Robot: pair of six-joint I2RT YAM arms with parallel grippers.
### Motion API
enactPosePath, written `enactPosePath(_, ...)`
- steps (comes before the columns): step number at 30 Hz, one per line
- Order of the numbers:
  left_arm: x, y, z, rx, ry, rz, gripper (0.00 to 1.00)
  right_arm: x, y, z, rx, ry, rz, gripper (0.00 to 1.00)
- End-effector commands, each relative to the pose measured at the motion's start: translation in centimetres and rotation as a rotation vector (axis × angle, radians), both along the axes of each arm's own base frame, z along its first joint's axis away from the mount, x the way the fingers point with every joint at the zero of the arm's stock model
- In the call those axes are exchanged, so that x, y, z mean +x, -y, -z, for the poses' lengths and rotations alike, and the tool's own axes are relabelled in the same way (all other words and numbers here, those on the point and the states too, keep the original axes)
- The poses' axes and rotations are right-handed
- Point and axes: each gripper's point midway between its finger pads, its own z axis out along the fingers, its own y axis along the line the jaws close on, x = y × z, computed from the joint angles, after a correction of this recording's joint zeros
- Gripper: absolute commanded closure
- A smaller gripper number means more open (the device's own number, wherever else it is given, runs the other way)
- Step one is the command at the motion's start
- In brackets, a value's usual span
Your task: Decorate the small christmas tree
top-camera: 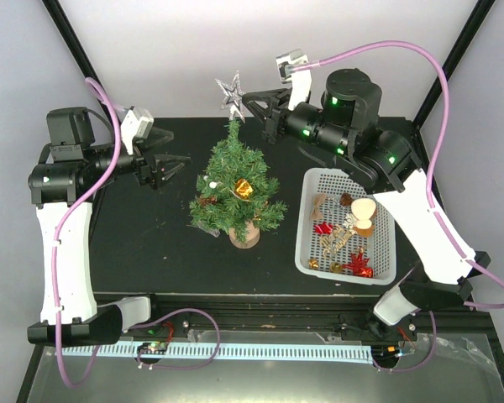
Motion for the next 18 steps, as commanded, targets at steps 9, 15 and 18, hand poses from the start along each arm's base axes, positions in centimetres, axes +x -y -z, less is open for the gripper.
enactPosePath(9, -0.7, 0.4, -0.2, -0.014, -0.004, 0.034, 0.01, 0.0, -0.2, 0.0, -0.001, 0.01, -0.003, 0.99)
enactPosePath(15, -0.6, 0.4, 0.0, -0.021, -0.016, 0.042, 0.01, 0.2, 0.1, -0.9, 0.01, 0.033, 0.017, 0.99)
enactPosePath(18, -0.6, 0.5, 0.1, -0.022, -0.02, 0.043, 0.01, 0.5, 0.0, -1.0, 0.003, 0.038, 0.027, 0.99)
